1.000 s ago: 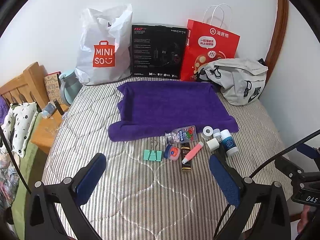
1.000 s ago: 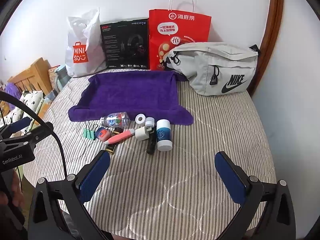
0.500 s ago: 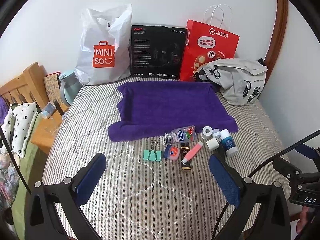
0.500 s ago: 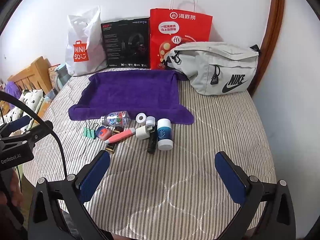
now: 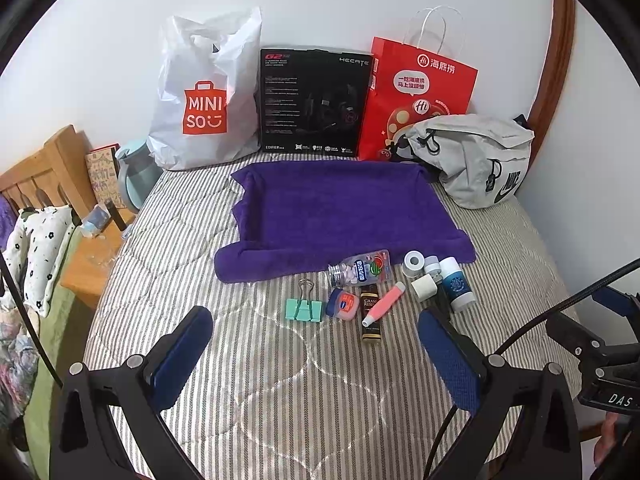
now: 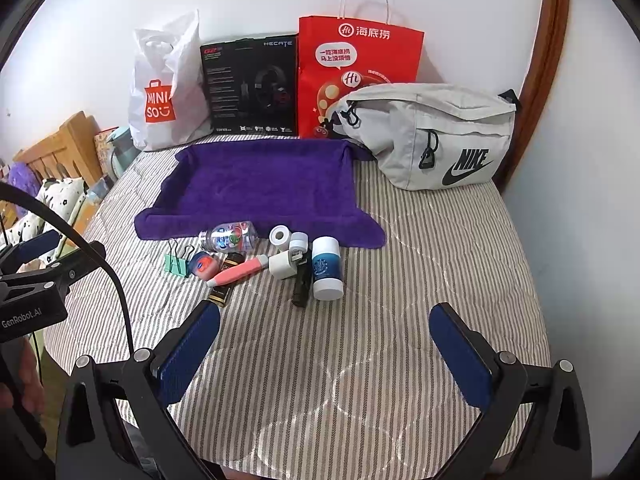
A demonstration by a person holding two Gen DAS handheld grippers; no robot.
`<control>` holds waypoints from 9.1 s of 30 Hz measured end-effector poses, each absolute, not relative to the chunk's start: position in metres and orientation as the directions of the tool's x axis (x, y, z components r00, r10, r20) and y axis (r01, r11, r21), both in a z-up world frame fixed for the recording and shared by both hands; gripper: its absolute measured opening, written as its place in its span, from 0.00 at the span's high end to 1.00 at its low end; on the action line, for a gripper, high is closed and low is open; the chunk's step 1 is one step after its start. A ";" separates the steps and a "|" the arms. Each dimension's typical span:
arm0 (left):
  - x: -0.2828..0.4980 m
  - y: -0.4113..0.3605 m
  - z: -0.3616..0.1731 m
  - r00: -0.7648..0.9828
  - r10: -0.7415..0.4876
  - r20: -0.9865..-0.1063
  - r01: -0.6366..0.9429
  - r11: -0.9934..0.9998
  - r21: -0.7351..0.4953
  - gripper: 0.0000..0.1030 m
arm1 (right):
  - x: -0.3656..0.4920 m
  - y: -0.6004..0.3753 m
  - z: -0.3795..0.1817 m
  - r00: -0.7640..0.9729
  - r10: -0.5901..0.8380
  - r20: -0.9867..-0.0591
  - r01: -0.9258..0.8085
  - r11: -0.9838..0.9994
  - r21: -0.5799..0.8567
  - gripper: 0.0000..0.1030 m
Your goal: Organize rigid objects
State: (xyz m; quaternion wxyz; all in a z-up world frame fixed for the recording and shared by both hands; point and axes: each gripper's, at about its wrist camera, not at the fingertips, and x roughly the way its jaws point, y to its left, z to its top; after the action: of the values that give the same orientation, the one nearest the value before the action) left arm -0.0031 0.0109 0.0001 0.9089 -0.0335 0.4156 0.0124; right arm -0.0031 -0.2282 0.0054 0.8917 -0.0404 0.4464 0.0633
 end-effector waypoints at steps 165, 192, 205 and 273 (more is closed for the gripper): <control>0.261 0.075 -0.143 0.529 -0.051 -0.847 -0.079 0.991 -0.109 0.62 | 0.290 -0.177 -0.126 0.373 0.188 -0.909 -0.371 0.928 0.040 0.44; 0.225 0.051 -0.127 0.415 0.061 -0.908 -0.140 0.990 0.002 0.45 | 0.166 -0.208 -0.078 0.390 0.211 -0.896 -0.369 0.927 0.058 0.41; 0.131 0.027 -0.089 0.468 -0.060 -0.881 -0.075 0.991 -0.107 0.34 | 0.118 -0.224 -0.081 0.385 0.213 -0.898 -0.372 0.926 0.060 0.41; 0.085 0.013 -0.131 0.454 -0.019 -0.891 0.079 0.997 0.019 0.65 | 0.127 -0.226 -0.159 0.417 0.146 -0.897 -0.311 0.950 0.010 0.77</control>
State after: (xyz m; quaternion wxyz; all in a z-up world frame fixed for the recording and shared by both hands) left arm 0.0846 0.0129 -0.1306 0.8520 0.0290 0.5219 -0.0288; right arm 0.1271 -0.2263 -0.1594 0.8379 -0.0790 0.5225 0.1364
